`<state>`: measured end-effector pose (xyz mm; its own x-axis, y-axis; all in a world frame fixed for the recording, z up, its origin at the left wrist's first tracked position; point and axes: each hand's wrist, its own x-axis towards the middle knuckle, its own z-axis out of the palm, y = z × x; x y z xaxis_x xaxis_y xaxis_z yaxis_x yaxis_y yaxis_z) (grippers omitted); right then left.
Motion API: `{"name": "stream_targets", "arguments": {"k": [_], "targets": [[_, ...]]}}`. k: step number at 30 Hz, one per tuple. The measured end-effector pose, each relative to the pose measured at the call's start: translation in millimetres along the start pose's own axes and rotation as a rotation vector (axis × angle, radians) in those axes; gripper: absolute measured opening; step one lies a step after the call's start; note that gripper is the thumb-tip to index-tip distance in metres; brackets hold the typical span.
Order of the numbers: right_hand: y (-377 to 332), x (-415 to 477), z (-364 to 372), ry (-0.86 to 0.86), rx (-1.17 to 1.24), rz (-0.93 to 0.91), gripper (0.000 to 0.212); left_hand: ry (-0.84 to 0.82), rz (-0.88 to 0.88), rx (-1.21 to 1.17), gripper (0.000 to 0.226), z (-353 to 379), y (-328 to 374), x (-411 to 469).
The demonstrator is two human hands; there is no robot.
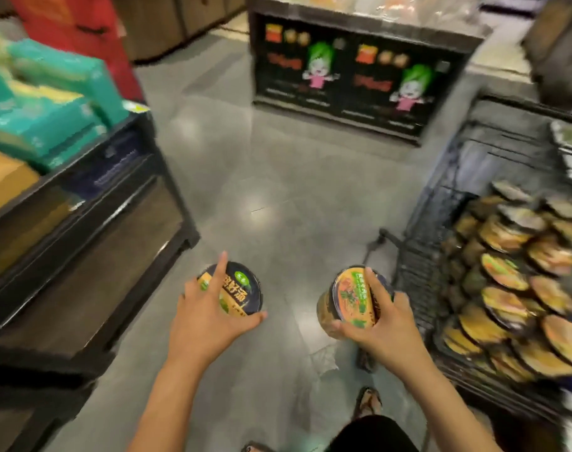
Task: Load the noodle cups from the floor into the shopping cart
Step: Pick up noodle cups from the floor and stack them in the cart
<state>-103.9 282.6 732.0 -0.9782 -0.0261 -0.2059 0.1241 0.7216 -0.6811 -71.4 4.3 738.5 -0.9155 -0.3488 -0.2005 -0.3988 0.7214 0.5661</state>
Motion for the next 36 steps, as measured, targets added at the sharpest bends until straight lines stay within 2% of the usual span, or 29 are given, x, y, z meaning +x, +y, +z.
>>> {"name": "stream_targets", "arguments": {"k": [7,17,25,29,36], "targets": [[111.3,17.0,-130.5,0.232,0.021,0.201,0.108,-0.104,0.282,0.01,0.122,79.1,166.8,22.7],[271.8,55.8,-283.6,0.376,0.089,0.414,0.112,-0.346,0.461,0.221,0.119,235.3,371.7,15.9],[345.3,102.0,-345.0,0.272,0.042,0.469,0.112,-0.462,0.489,0.295,0.121,316.1,456.0,36.3],[367.1,129.5,-349.2,0.205,-0.048,0.448,0.112,-0.529,0.507,0.392,0.121,351.7,485.6,55.8],[388.7,170.2,-339.9,0.107,-0.132,0.463,0.119,-0.52,0.515,0.541,0.122,412.7,507.8,76.8]]}}
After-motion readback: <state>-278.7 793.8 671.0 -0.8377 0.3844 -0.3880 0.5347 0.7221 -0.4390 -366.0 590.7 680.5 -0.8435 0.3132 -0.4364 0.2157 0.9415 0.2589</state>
